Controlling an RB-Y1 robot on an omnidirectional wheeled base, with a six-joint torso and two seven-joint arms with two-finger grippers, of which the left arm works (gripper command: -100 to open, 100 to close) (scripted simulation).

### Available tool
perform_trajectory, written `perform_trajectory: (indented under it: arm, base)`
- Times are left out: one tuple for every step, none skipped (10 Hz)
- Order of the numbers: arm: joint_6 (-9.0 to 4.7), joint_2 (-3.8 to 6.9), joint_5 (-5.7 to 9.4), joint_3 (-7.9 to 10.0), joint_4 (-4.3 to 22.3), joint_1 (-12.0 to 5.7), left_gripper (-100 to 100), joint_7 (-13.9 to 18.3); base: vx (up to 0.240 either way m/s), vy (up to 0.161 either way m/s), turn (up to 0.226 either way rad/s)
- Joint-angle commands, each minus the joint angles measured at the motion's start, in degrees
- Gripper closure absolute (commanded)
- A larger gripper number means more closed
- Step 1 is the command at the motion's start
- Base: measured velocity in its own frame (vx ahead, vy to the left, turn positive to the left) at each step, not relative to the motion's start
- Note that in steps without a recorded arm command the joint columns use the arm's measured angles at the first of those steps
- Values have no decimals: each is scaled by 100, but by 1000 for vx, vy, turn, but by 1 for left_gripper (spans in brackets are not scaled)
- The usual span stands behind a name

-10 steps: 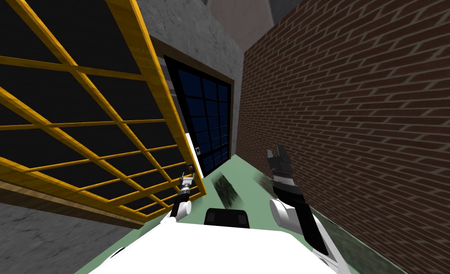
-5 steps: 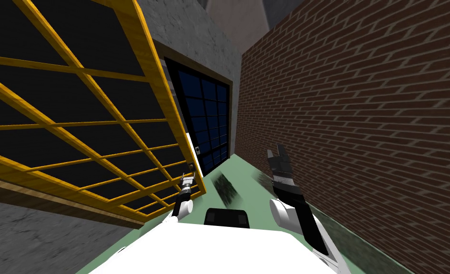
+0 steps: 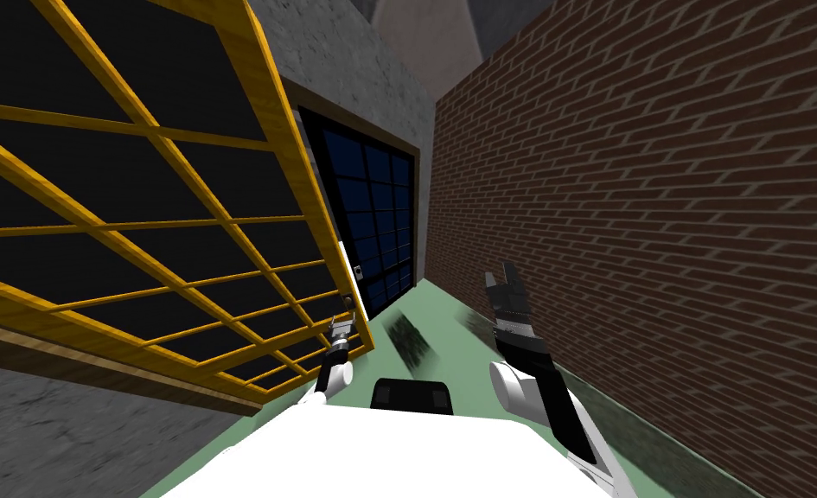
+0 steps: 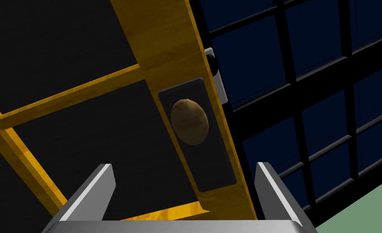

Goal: Pull the door open

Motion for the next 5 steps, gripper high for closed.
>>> perform_trajectory:
  arm:
    - [1,-29,103,-33,-22,-4,-100,286]
    - [4,-49,182,-58,-41,-7,-100,434]
    - [4,-49,182,-58,-41,-7,-100,506]
    - [6,-69,256,-81,-59,-9,-100,702]
    - [9,-85,319,-101,-74,-11,-100,864]
  base:
    - [-48,7,-40]
    - [-66,12,-64]
    - [-53,6,-16]
    - [-44,2,-23]
    - [-49,12,-45]
